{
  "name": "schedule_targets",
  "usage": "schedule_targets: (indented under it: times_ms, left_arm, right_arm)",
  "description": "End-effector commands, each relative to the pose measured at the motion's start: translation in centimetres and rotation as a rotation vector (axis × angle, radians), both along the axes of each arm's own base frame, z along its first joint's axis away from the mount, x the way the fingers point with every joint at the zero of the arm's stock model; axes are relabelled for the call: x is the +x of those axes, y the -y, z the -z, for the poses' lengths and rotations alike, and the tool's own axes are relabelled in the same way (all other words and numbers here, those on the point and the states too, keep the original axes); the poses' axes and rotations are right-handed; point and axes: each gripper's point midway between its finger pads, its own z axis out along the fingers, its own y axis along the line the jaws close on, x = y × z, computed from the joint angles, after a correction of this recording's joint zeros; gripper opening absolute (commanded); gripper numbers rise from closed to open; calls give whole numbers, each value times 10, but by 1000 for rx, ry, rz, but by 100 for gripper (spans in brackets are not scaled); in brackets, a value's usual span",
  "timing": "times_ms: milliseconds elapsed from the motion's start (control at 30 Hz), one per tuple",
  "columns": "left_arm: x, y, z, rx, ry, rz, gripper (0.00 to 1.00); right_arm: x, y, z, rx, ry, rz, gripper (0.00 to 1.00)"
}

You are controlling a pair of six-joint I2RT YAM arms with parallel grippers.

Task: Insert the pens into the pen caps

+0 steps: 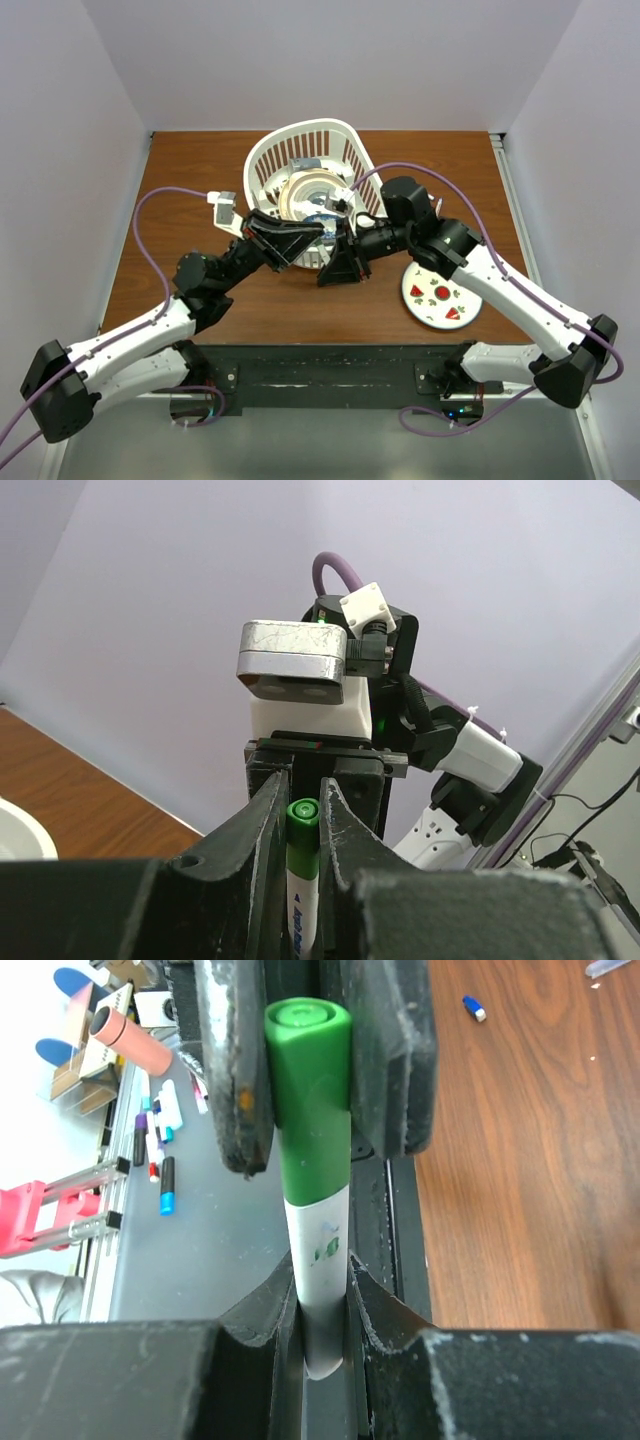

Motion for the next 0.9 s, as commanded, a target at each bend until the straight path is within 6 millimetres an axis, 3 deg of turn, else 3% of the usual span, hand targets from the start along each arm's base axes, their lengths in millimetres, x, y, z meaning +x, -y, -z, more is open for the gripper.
schedule_targets:
  times_ms: [0,67,100,133,233,300,333,367,500,567,600,700,800,867]
  left_arm:
    - [-74,33,76,343,-114,374,0]
    - [-61,32,53,357,-92,304,0]
    - [-56,31,47,352,-91,283,0]
    - [-51,30,33,334,-77,268,0]
    - [-37,28,23,344,-110,232,0]
    - [-14,21,27,378,-147,151,0]
    - [-8,16,29,402,-175,127,0]
    - [-2,8,27,406,-180,92,0]
    - [37,-37,38,514,-245,-168,0]
    - [45,-61,55,634,-294,-288,0]
    - [58,-78,63,668,-330,-405,0]
    - [77,-124,105,828,-458,-644,0]
    - [85,-146,150,943,-577,-721,0]
    - [90,-150,173,986,-629,-732,0]
  right_arm:
    - [58,-6,-105,339,345,167,0]
    - [50,-4,-94,341,325,144,0]
    - [44,-1,-74,319,295,136,0]
    - [39,1,-67,315,285,123,7]
    - [22,11,-43,287,253,95,20]
    - [13,19,-22,234,224,83,35]
    - [5,25,-21,234,227,78,39]
    - [-2,29,-15,221,211,67,52]
    - [-27,50,8,181,189,62,63]
    - [-37,61,5,189,213,83,64]
    - [-36,65,8,184,218,106,66]
    - [-39,73,1,202,244,152,67]
    - [-40,75,-8,219,247,168,68]
    - [-39,75,-10,216,242,176,68]
